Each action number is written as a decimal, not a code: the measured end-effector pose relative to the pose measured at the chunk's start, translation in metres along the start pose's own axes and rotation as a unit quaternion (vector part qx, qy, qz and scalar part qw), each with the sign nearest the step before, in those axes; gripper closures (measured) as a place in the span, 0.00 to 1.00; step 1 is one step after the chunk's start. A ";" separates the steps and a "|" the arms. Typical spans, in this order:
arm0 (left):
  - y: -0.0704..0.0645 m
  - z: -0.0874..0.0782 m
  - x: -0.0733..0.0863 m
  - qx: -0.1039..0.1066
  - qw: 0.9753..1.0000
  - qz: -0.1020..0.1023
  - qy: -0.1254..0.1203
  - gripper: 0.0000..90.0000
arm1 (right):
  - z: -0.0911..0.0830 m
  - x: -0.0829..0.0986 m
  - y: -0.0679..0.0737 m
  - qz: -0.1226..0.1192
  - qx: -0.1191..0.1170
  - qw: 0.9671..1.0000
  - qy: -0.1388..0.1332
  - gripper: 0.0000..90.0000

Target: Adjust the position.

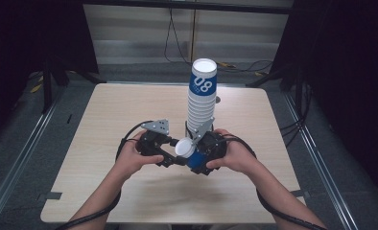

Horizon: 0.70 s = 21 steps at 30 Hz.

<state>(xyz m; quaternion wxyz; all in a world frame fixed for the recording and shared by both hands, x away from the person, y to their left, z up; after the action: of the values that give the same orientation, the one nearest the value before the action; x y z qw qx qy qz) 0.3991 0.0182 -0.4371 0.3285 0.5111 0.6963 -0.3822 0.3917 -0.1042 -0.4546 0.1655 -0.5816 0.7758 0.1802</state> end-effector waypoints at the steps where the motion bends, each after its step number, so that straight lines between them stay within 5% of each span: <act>1: 0.001 -0.001 0.001 -0.002 1.000 0.000 0.002 0.33 | -0.001 0.000 0.000 -0.001 0.003 1.000 -0.004 0.15; 21: 0.012 -0.023 0.002 -0.022 0.999 -0.018 -0.022 0.34 | -0.007 0.018 -0.003 0.019 0.008 0.998 -0.066 0.15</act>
<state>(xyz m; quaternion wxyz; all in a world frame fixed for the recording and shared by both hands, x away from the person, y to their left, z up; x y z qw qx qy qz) 0.4082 0.0413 -0.4298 0.3481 0.4829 0.7059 -0.3838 0.3896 -0.1233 -0.4573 0.2177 -0.5519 0.7758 0.2149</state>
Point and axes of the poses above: each handheld gripper's, and its own axes: z roughly forward along the jaws, x roughly out of its underside, y roughly to its left, the point moved 7 cm from there along z, roughly forward along the jaws, and after that the axes turned 5 degrees about -x, right-handed, at the moved point
